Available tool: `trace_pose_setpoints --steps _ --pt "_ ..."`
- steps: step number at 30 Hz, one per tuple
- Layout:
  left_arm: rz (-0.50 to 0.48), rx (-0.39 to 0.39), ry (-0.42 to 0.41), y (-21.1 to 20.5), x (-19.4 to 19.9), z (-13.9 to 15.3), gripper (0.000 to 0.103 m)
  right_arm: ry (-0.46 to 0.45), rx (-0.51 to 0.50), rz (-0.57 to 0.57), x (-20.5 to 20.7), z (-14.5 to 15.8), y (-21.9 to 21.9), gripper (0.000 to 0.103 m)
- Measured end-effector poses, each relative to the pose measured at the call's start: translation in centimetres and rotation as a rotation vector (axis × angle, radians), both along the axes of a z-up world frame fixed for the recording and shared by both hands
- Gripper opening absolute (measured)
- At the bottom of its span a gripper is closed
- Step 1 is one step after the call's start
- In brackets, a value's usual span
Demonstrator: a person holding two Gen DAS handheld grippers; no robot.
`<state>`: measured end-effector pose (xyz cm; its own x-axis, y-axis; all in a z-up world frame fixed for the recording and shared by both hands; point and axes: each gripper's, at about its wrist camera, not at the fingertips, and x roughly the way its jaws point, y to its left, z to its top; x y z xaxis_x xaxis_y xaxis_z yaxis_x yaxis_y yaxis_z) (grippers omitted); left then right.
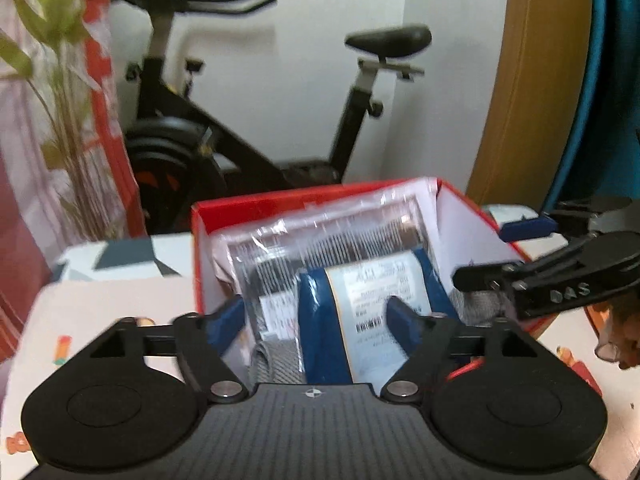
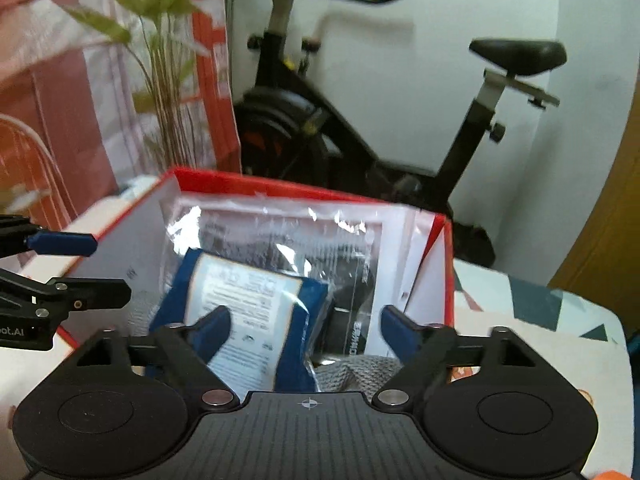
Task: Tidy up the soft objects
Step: 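Withdraw both open tools up from the red box, then lower both tools onto the black eye mask beside the box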
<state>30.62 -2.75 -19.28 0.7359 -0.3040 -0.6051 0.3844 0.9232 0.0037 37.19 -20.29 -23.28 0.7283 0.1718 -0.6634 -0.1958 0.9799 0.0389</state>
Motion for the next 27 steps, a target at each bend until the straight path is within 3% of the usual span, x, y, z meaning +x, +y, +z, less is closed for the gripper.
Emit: trace_pose_setpoints --steps 3,8,14,21,27 --pt "0.033 -0.004 -0.041 0.3 -1.3 1.2 0.099 -0.041 0.019 -0.016 -1.6 1.3 -0.2 0.102" --pt "0.077 0.011 -0.095 1.0 -4.3 2.3 0.103 -0.154 0.034 -0.037 -5.0 3.3 -0.7 0.103" --pt "0.103 0.034 -0.136 2.6 -8.1 2.5 0.103 -0.25 0.124 -0.078 -9.6 4.1 -2.2 0.103" --pt "0.134 -0.003 -0.16 4.1 -12.3 1.1 0.103 -0.312 0.172 -0.129 -15.1 1.9 -2.4 0.103" --pt "0.133 -0.011 -0.117 4.4 -14.5 -1.8 0.103 -0.27 0.174 -0.152 -18.4 -1.3 -2.0 0.103"
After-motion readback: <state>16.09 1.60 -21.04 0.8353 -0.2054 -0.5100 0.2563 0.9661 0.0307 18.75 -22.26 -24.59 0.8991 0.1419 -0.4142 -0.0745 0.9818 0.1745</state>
